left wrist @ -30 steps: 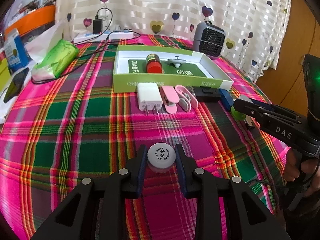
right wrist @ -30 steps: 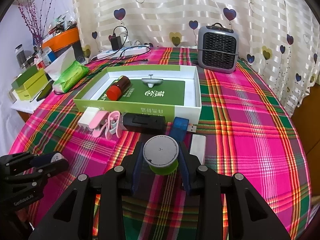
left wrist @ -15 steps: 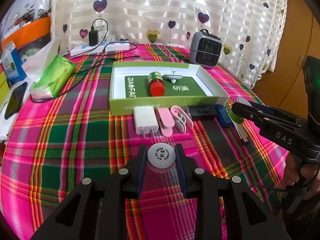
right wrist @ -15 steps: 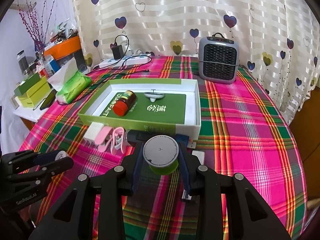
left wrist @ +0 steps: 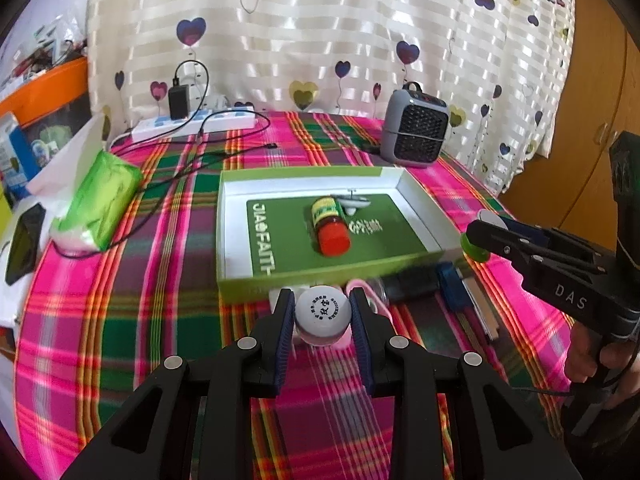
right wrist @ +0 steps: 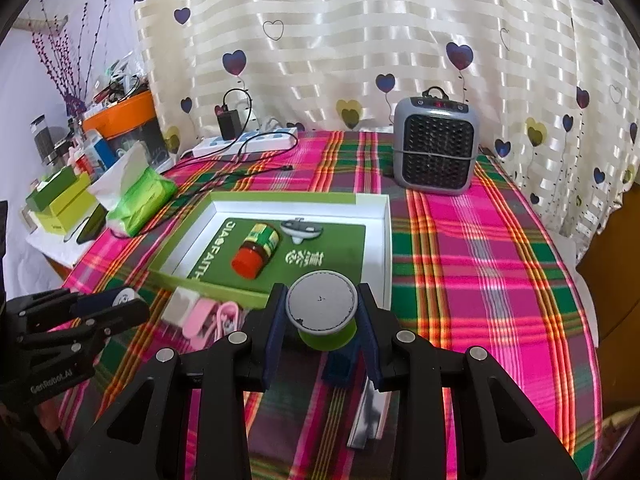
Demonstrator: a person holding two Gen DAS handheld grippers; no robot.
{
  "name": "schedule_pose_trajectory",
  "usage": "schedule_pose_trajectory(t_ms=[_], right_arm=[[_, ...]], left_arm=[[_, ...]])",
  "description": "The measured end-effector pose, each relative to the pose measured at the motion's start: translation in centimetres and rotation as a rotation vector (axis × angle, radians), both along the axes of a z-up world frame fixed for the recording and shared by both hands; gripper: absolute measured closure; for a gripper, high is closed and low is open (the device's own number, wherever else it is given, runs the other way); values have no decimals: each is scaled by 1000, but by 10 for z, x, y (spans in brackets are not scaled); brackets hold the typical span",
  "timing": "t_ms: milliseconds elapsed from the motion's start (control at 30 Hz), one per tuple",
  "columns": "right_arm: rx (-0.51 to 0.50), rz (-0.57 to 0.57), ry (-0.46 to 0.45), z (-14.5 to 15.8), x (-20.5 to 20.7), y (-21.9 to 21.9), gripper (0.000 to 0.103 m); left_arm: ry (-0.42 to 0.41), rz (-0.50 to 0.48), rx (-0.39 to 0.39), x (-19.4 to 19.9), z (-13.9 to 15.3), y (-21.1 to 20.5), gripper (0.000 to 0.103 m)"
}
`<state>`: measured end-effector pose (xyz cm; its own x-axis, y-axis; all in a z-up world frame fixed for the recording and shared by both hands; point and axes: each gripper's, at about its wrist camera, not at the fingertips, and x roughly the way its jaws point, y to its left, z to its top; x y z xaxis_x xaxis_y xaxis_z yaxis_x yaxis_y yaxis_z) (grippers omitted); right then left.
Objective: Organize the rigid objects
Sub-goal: 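Carry the white cap over the white box with the left tool while the right tool carries the stand there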
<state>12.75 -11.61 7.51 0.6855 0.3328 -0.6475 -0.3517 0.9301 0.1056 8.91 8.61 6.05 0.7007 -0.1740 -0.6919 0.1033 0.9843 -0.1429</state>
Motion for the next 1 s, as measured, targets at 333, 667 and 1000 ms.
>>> schedule_pose_trajectory(t_ms=[333, 667, 1000], right_arm=[[15, -9, 23, -1, 38, 0, 68], [14, -35, 43, -6, 77, 3, 68], [0, -52, 68, -21, 108, 12, 68]], left_arm=[[5, 9, -8, 42, 4, 8, 76], [50, 2, -32, 87, -9, 13, 76], [60, 28, -16, 121, -16, 22, 76]])
